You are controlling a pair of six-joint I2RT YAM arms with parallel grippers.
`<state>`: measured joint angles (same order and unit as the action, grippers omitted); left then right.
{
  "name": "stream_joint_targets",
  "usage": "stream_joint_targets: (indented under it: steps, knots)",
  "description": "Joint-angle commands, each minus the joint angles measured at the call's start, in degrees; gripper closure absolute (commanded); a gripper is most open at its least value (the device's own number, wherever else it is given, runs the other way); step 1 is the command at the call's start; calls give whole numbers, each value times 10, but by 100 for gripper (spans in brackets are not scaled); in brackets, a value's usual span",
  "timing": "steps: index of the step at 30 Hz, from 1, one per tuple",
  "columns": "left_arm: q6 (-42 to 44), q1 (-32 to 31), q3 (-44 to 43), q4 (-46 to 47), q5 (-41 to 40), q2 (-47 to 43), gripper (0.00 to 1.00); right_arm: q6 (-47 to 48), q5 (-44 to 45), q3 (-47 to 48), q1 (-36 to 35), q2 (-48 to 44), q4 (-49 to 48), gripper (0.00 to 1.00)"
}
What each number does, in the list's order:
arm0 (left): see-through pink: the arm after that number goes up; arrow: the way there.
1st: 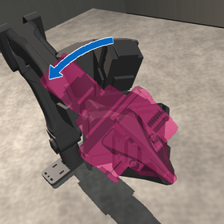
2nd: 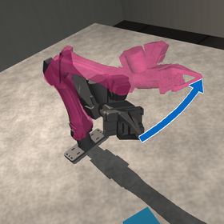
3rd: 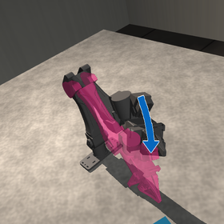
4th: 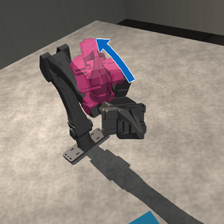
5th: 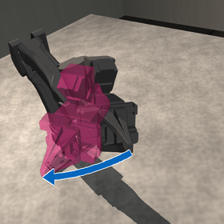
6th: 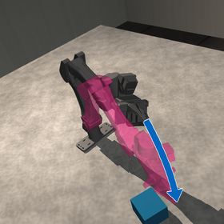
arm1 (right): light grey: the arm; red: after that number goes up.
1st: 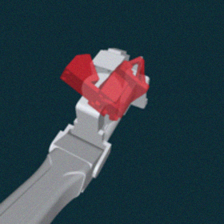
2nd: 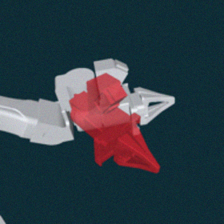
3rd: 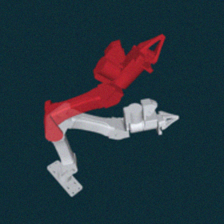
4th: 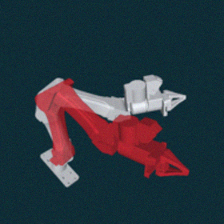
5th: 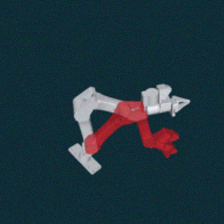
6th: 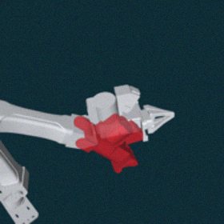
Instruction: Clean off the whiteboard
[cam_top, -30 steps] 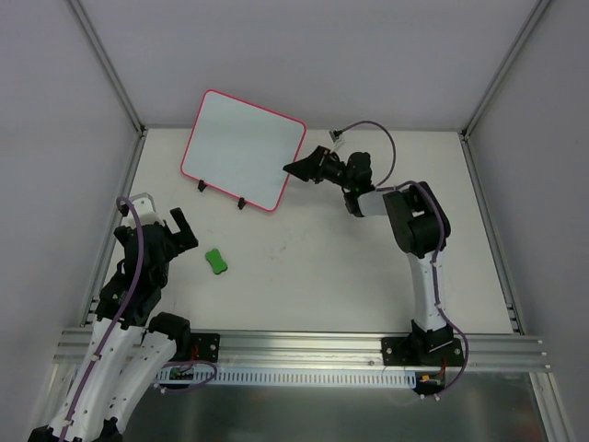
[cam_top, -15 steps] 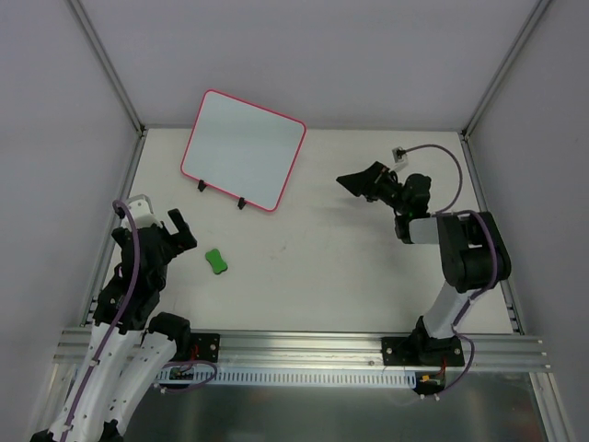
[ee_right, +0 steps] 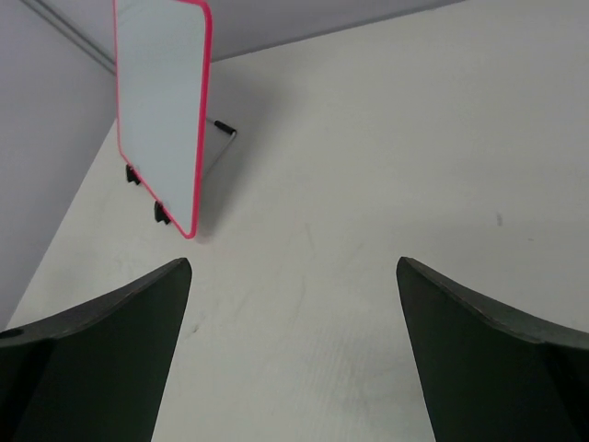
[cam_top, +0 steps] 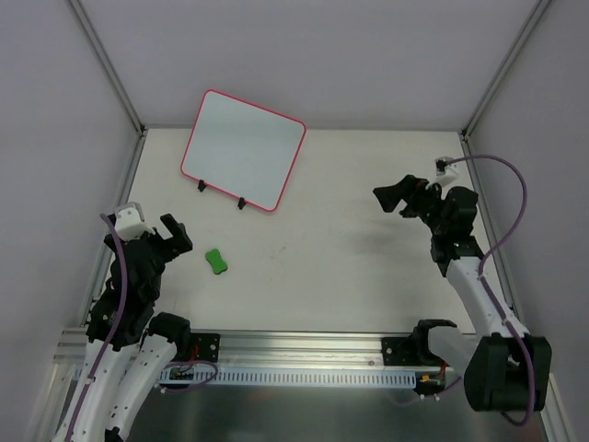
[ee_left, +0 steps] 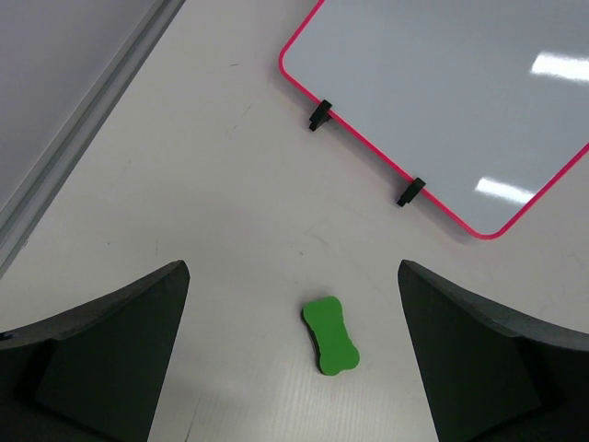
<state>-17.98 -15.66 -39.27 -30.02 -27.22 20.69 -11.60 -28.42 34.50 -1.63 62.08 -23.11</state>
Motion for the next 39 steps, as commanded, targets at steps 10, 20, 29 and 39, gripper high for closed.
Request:
stream_joint_targets:
  steps: [10,20,29,39]
  knots:
    - [25,3,-15,-38,92,-72,1,180,277,172,9,-266,517,1]
    - [30,2,-81,-103,117,-97,1,198,308,226,10,-400,572,1]
    - [15,3,-96,-122,108,-124,1,242,350,233,-19,-492,589,1]
    - [8,3,-109,-130,111,-130,1,250,314,217,-24,-491,588,1]
